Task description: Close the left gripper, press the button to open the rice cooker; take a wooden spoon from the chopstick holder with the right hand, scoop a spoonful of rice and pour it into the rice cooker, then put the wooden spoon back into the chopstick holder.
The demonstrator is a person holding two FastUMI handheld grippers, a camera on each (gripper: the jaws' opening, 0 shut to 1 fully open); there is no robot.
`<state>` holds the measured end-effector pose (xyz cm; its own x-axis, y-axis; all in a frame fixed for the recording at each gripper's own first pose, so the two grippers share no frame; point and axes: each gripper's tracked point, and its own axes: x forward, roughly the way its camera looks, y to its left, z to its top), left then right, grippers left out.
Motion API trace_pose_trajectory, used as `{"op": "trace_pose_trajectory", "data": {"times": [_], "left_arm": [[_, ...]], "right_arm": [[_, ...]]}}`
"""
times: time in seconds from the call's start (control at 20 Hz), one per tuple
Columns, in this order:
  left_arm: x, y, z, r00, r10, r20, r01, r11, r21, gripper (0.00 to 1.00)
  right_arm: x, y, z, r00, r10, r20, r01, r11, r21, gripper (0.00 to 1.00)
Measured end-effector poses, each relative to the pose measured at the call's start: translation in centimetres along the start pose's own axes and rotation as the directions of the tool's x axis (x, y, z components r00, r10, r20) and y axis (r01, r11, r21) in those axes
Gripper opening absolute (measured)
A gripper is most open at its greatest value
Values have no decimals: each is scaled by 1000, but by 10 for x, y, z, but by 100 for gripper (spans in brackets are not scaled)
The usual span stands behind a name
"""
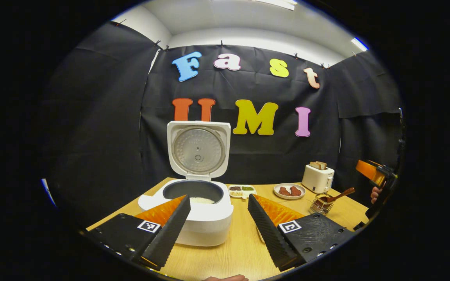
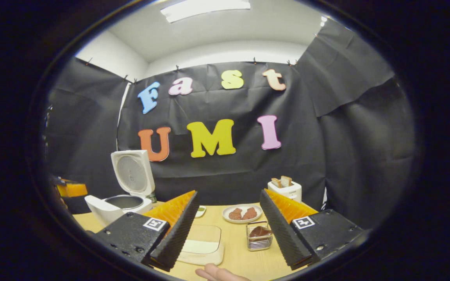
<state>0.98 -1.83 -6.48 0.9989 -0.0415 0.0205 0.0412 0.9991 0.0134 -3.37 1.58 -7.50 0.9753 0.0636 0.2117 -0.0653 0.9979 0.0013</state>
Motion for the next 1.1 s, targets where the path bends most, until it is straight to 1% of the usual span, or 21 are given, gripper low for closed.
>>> {"op": "trace_pose_trajectory", "data": {"times": [0.05,0.15,0.3,0.4,0.55,0.65,0.75,0.85,0.95,1.0,1.05,1.1], "left_arm": [[5,2,10,1000,-8,4,8,1000,5,95],[16,7,25,1000,-12,-5,13,1000,23,95],[33,9,56,1000,-22,19,20,998,62,95],[52,9,74,999,-23,27,21,997,80,94],[81,0,97,998,-60,28,57,993,102,95],[105,6,112,998,-41,51,35,994,107,94],[127,5,130,996,-28,87,23,998,62,95],[149,0,149,990,-29,137,26,999,26,95],[172,-3,168,985,-34,168,31,999,17,95],[184,-4,176,983,-35,180,31,999,22,95],[196,-2,181,981,-22,190,17,1000,26,95],[208,3,184,980,3,199,-10,999,33,95]], "right_arm": [[-6,5,-5,1000,-4,-8,4,1000,-20,100],[-16,21,-15,999,23,-29,-25,998,-51,100],[-21,24,-21,999,36,-32,-38,997,-61,100],[-21,31,-21,998,66,-22,-67,997,-41,100],[-24,46,-25,988,154,-28,-153,988,36,100],[-26,50,-26,981,192,-13,-191,979,69,100],[-27,53,-26,976,215,8,-216,974,63,100],[-23,44,-36,979,204,0,-204,978,52,100],[-19,40,-45,979,206,-13,-204,977,66,100],[-16,38,-51,978,209,-28,-206,976,76,96],[-14,35,-57,976,212,-43,-208,974,86,100],[-12,33,-61,974,218,-58,-212,972,97,100]]}}
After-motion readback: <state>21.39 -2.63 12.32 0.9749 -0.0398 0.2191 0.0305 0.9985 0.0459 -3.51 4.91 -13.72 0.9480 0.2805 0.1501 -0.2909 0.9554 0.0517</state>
